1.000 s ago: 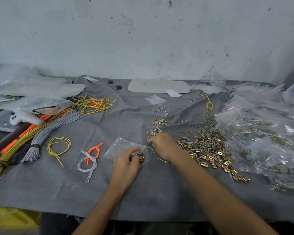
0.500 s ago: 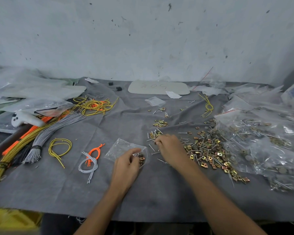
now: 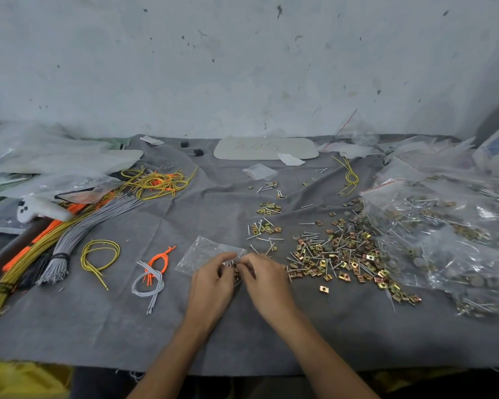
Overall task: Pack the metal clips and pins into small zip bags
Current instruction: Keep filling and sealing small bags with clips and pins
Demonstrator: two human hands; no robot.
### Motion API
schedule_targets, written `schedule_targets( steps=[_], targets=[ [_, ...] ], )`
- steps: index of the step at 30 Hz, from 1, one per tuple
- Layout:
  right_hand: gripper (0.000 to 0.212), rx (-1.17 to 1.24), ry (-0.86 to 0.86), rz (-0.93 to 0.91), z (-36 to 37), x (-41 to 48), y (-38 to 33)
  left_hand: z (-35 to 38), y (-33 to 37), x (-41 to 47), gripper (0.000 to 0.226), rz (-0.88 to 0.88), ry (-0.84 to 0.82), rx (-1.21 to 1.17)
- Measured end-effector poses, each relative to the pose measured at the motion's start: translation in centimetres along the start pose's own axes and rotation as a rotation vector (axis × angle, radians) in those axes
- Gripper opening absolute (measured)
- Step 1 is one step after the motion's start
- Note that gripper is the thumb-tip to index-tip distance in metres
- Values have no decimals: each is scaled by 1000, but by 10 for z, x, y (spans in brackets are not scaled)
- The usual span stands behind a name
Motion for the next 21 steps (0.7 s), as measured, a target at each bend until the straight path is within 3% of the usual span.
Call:
schedule_targets(
  steps=[6, 12, 18, 21],
  targets=[
    [16, 25, -28, 13, -2, -2, -1, 0, 1, -1, 32, -4, -4, -22],
    [22, 111, 61, 55, -10, -6, 2, -2, 6, -5, 48, 0, -17, -35],
    [10, 233, 169, 129, -18, -10, 5, -1, 3, -4, 36, 5, -15, -16],
    [15, 266, 180, 156, -16, -10, 8, -1, 3, -3, 36, 14, -8, -12]
  ],
)
Point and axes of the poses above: each hand's wrist, its own x-axis towards the middle knuckle, its own z-axis out of the palm, y = z × x, the point moved 4 cm from there along x, towards the middle knuckle, and after that the axes turned 8 degrees about -z, right-handed, at the moved point
